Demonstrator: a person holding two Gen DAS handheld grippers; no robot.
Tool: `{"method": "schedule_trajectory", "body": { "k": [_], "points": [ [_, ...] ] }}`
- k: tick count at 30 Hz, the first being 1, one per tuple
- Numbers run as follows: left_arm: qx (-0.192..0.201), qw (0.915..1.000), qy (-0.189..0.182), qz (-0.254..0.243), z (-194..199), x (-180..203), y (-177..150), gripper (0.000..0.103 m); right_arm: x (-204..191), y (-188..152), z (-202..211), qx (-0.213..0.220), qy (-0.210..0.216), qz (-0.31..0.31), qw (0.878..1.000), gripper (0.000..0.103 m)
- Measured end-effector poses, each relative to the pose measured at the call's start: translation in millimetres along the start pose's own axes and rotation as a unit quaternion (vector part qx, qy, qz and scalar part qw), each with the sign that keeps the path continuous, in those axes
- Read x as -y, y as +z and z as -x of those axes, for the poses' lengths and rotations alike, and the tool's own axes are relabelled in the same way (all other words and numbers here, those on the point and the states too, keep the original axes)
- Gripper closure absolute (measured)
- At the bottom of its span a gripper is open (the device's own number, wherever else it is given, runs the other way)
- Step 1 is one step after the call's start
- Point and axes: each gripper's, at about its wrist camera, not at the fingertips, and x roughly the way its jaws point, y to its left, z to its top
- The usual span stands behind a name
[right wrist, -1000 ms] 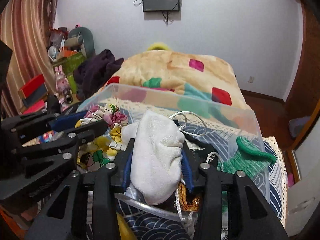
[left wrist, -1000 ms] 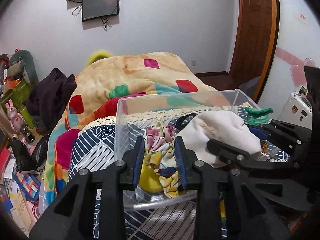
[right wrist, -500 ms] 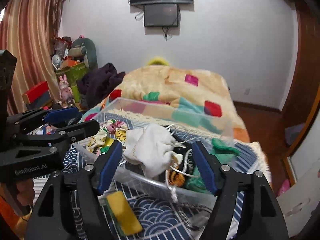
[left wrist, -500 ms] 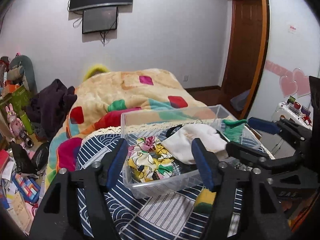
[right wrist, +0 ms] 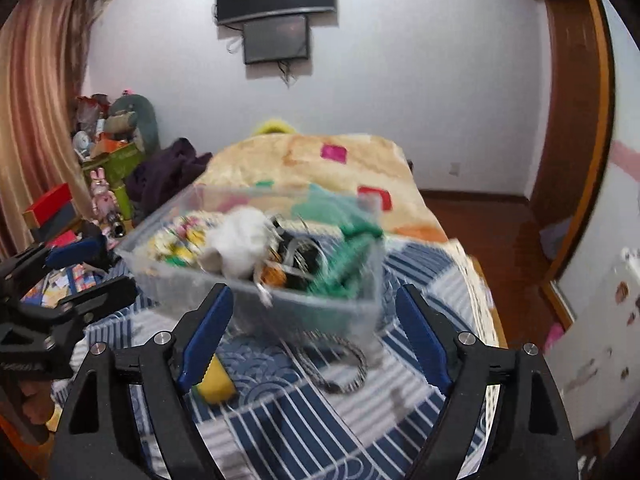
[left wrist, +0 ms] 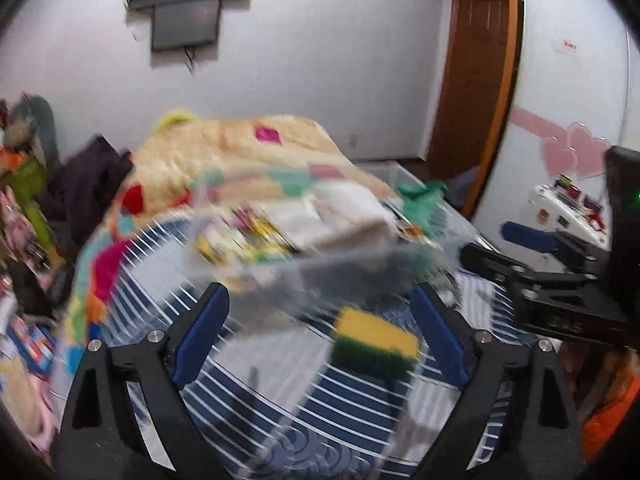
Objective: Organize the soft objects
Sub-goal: 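Grasp yellow-green sponge with left tool while right tool grasps braided cord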
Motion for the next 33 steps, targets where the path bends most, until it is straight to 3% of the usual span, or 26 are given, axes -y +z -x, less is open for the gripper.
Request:
{"method": "schedule_trajectory", "body": {
  "k": [5, 12, 16, 18, 22, 26, 33],
  "points": [
    [-0.039, 0.9992, -0.004, 0.001, -24.6, 10.9, -15.1, 0.010, 15.7, -21.3, -18.8, -0.046, -0.007, -0.027, 0.999, 0.022],
    [-0.063, 0.9980, -0.002, -0.002, -45.4, 21.4, -25.7, 0.010, 20.8, -43.2, -41.0, -0.097, 0.020, -0.039, 0.994, 0.023],
    [-0.068, 0.9977, -0.003, -0.009, -52.1, 28.0, -29.1, 0.011, 15.9, -50.0, -43.9, -0.117, 0.021, -0.037, 0.992, 0.035],
    [-0.069, 0.9975, 0.007, -0.014, -56.9, 31.6, -30.5, 0.022, 13.8, -50.8, -43.6, -0.112, 0.015, -0.030, 0.993, 0.041],
    [-0.072, 0.9972, -0.015, -0.015, -57.0, 34.5, -34.4, 0.038, 14.6, -50.8, -41.6, -0.103, 0.006, -0.029, 0.994, 0.063],
    [-0.056, 0.9979, -0.003, -0.031, -48.9, 40.5, -37.7, 0.041, 14.9, -51.3, -36.9, -0.097, 0.007, -0.027, 0.995, 0.081],
    [-0.020, 0.9997, 0.002, -0.010, -21.8, 24.1, -27.3, 0.042, 13.0, -51.9, -28.8, -0.088, 0.032, -0.026, 0.995, 0.089]
  ]
}}
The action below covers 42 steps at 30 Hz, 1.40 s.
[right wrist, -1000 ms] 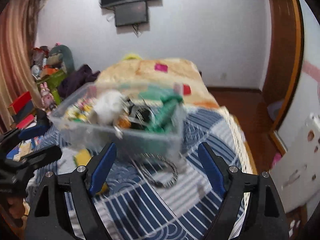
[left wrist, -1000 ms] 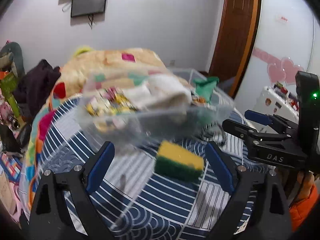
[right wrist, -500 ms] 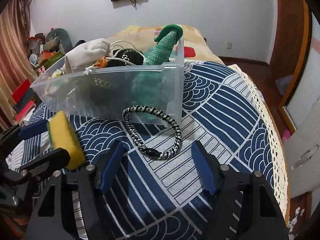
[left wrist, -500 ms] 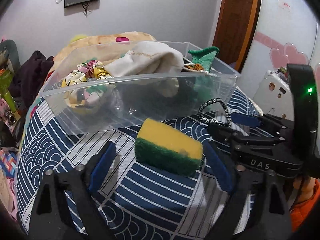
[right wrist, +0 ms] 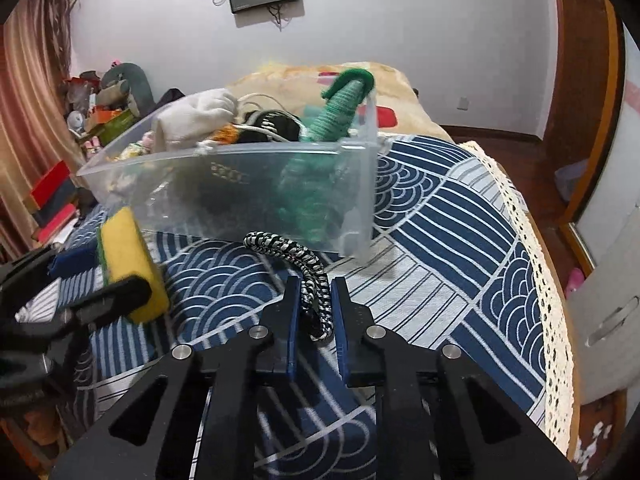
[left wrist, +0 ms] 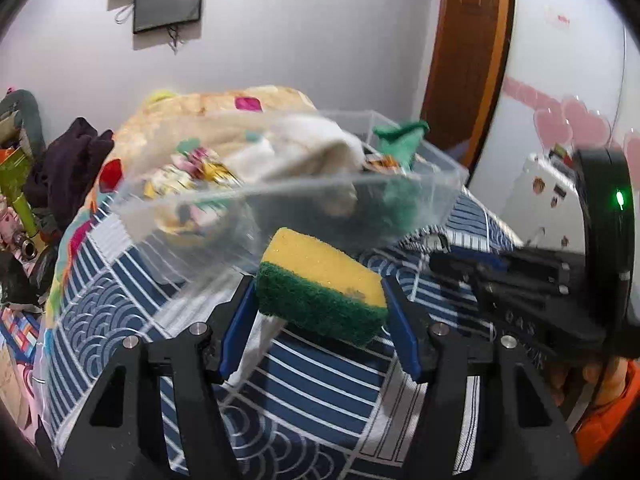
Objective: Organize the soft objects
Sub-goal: 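Grasp yellow-green sponge with left tool while right tool grasps braided cord, then drop sponge into box with left tool while right tool drops braided cord in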
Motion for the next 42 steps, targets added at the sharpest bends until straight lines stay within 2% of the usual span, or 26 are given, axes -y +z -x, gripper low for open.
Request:
{"method": "schedule_trajectory", "body": {
  "k": [7, 13, 19, 23, 28, 33, 36, 40, 42],
  "points": [
    [0.044, 0.9984, 0.023, 0.028, 25.7, -28.3, 19.1, 0.042, -16.1, 8.3, 22.7, 0.035, 0.018, 0.018, 0.999, 0.089],
    [0.073, 0.9959, 0.042, 0.033, 37.4, -45.2, 43.1, 0.042, -27.9, 29.1, 47.7, 0.083, 0.028, 0.036, 0.996, 0.089],
    [0.095, 0.9938, 0.052, 0.027, 37.2, -53.2, 69.6, 0.042, -34.0, 58.7, 59.0, 0.127, 0.027, 0.043, 0.991, 0.089],
    [0.088, 0.9941, 0.056, 0.028, 21.2, -57.3, 81.9, 0.041, -37.5, 74.9, 52.8, 0.144, 0.023, 0.047, 0.988, 0.089],
    [0.052, 0.9970, 0.051, 0.027, -9.6, -59.8, 82.9, 0.041, -34.5, 81.8, 27.6, 0.124, 0.014, 0.034, 0.992, 0.089],
    [0.025, 0.9982, 0.053, 0.008, -33.1, -56.4, 79.0, 0.041, -19.3, 82.8, -4.2, 0.083, 0.025, 0.003, 0.996, 0.089],
    [0.015, 0.9985, 0.053, 0.007, -42.4, -56.6, 76.0, 0.041, -17.1, 78.3, -10.9, 0.070, 0.016, 0.003, 0.997, 0.089],
    [-0.007, 0.9990, 0.039, 0.018, -54.0, -60.2, 72.9, 0.037, -14.4, 72.8, -13.4, 0.059, 0.010, 0.006, 0.998, 0.085],
    [-0.005, 0.9990, 0.038, 0.021, -52.7, -60.7, 71.5, 0.034, -14.3, 70.3, -12.5, 0.057, 0.005, 0.010, 0.998, 0.085]
  ]
}}
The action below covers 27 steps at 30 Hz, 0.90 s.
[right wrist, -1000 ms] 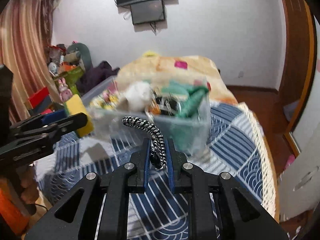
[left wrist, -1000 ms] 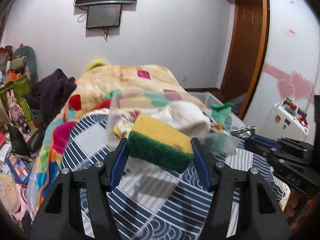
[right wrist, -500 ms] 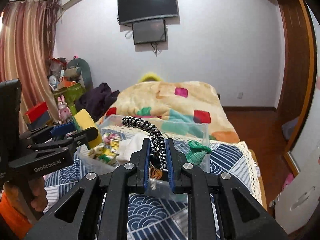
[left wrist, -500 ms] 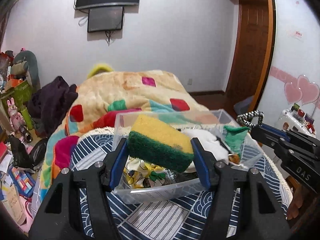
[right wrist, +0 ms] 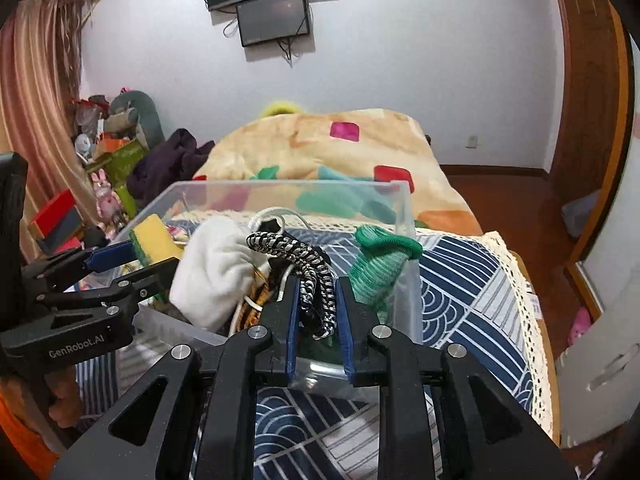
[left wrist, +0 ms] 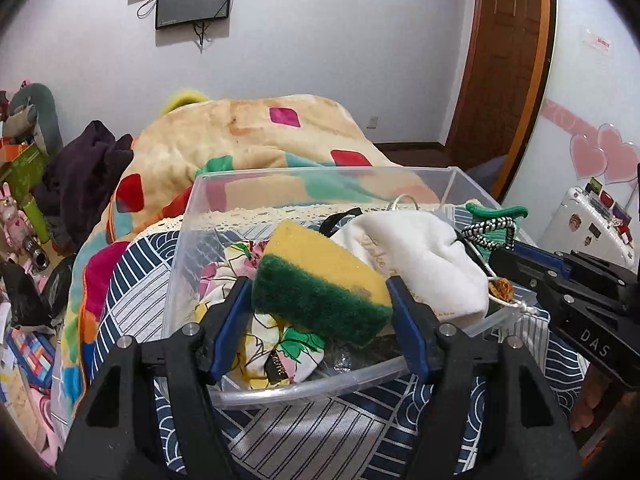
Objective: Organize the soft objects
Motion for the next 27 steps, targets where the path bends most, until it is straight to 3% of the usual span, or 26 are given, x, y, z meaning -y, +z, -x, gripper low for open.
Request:
{"method": "schedule_trajectory", "body": {
  "k": [3, 11, 16, 22, 27],
  "points": [
    [0.002, 1.0000, 0.002, 0.003, 2.9, -0.1, -1.8, 0.030, 3.8, -1.5, 4.4, -0.002, 0.006, -0.003, 1.000, 0.081],
    [0.013, 0.9998, -0.014, 0.010, 24.4, -2.1, -8.8, 0.026, 3.8, 0.1, 16.7, 0.011, 0.009, 0.002, 1.000, 0.054],
    [0.031, 0.9992, -0.023, 0.010, 47.0, -2.2, -11.1, 0.026, -0.2, 1.5, 32.2, 0.029, 0.016, 0.005, 0.999, 0.053],
    [0.080, 0.9963, -0.031, 0.011, 89.7, -2.2, -5.0, 0.026, -8.4, 6.8, 58.6, 0.067, 0.021, 0.016, 0.997, 0.052],
    [0.127, 0.9914, -0.030, 0.002, 126.3, 2.3, 0.0, 0.023, -21.5, 12.7, 88.4, 0.117, 0.015, 0.034, 0.992, 0.041]
  ]
}}
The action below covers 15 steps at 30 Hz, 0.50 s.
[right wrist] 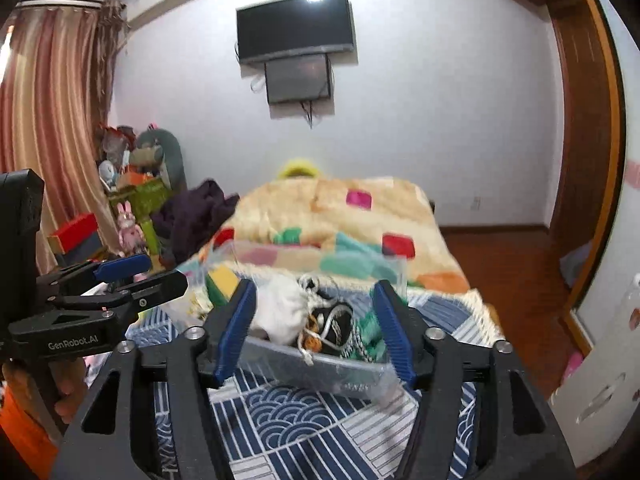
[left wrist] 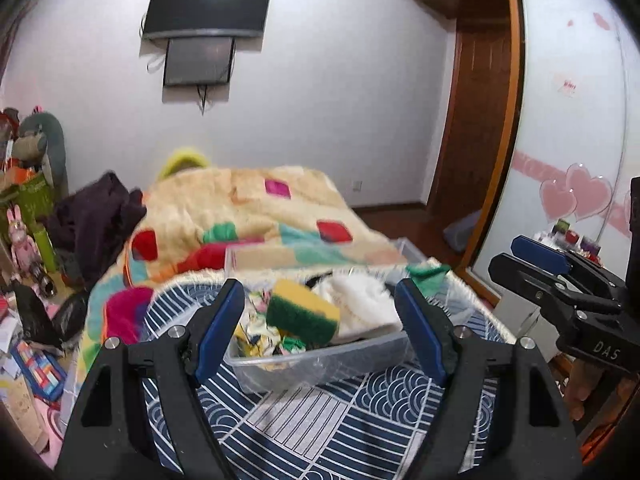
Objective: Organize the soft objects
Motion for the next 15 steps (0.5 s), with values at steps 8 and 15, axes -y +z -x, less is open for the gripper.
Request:
{"method": "schedule_trajectory", "body": {
  "k": [8, 15],
  "points": [
    [0.063, 0.9980, -0.001, -0.003, 45.2, 2.8, 13.7, 0.010, -9.7, 14.2, 32.5, 0.068, 0.000, 0.003, 0.998, 0.022],
    [0.106, 0.9936, 0.019, -0.034, 72.9, 15.2, 13.0, 0.004, -19.4, 17.7, 52.5, 0.104, 0.006, 0.007, 0.995, 0.003]
  ]
}}
